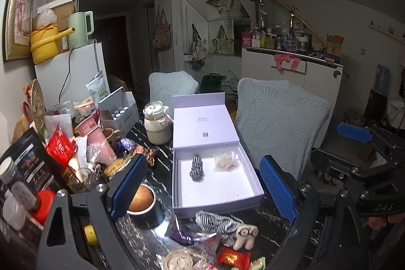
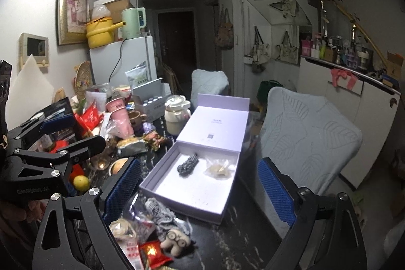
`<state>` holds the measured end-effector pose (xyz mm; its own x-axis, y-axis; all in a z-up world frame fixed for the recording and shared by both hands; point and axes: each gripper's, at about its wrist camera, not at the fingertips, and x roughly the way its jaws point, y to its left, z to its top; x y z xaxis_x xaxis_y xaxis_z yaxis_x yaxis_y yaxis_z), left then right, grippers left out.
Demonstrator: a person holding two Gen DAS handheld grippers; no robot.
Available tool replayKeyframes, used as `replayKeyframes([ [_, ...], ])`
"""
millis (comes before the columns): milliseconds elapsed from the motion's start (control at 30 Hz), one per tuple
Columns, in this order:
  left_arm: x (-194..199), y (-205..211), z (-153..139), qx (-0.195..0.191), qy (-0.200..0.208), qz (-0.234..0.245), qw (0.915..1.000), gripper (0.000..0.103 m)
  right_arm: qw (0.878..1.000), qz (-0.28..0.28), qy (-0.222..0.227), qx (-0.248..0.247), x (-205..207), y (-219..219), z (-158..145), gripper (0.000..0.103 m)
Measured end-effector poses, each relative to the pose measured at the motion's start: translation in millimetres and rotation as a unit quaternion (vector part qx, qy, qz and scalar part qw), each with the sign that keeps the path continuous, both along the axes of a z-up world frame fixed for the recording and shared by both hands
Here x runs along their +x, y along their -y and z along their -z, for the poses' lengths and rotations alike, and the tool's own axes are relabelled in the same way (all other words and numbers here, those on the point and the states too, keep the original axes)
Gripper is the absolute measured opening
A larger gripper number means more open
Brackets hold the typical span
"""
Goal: Organize soft objects
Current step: 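Withdraw both grippers from the box back toward the table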
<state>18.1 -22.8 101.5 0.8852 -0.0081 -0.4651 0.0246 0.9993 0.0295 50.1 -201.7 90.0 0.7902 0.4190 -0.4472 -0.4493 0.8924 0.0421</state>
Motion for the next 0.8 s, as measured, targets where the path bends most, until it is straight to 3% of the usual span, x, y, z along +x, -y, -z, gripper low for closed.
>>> replayKeyframes([
  [333,-41.5,3.4,24.0,-0.004,-0.015,0.005,0.9999,0.092,1.0,-0.007,-0.001,-0.006,-42.5,-1.7,20.8,0.095],
  [800,-77.5,2.1,62.9,-0.014,-0.045,0.004,0.9989,0.092,0.998,-0.025,-0.053,0.005,-75.3,-7.0,69.7,0.095],
])
